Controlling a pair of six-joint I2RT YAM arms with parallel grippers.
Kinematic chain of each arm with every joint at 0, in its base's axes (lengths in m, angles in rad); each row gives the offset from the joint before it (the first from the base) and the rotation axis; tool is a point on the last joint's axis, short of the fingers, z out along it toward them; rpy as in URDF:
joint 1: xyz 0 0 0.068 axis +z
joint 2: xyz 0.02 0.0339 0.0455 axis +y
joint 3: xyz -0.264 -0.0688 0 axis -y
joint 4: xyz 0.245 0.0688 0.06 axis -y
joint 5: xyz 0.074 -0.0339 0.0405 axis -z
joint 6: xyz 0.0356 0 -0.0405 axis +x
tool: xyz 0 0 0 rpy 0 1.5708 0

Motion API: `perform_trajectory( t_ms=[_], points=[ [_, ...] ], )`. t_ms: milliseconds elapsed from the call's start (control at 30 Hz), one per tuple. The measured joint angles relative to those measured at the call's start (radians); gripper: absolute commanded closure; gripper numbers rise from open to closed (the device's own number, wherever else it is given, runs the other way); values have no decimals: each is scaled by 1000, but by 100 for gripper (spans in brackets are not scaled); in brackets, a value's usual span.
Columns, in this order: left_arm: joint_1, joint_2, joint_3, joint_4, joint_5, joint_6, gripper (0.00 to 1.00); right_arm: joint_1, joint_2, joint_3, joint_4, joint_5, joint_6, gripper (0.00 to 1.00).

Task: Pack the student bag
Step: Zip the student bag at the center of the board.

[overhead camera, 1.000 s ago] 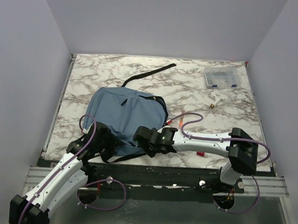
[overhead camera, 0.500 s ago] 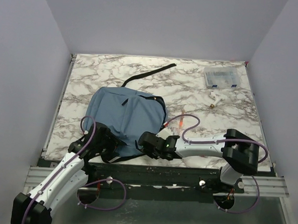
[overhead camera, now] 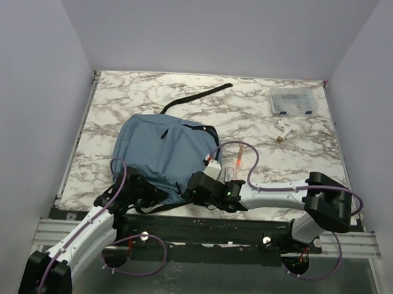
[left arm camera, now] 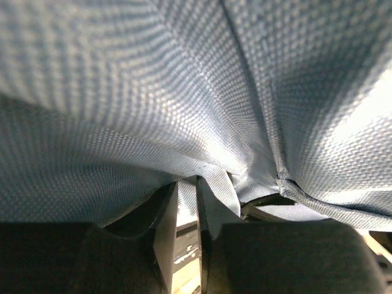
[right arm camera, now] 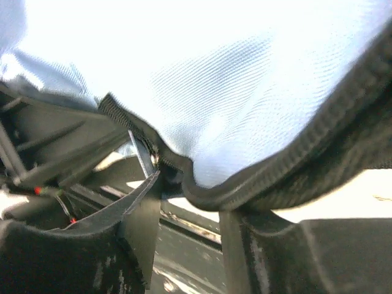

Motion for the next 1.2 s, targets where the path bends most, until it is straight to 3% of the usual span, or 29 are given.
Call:
perform_trajectory(
  t_ms=[100, 267, 433, 733, 933, 1200],
  points=[
    [6, -21, -22, 35, 14, 0, 87, 6, -55, 10, -39, -23, -93, 40],
    [11, -48, -34, 61, 23, -2, 87, 27, -139, 92, -69, -138, -203, 39],
    [12, -49, -34, 62, 24, -4, 87, 31, -122, 203, -73, -170, -261, 39],
    [17, -49, -34, 59, 31, -2, 88, 22, 217, 580, -283, 9, -394, 60],
    [18, -49, -33, 55, 33, 1, 88, 18, 266, 600, -426, 93, -440, 60],
    [19, -47, -32, 53, 34, 1, 88, 18, 272, 601, -464, 153, -483, 63]
  ],
)
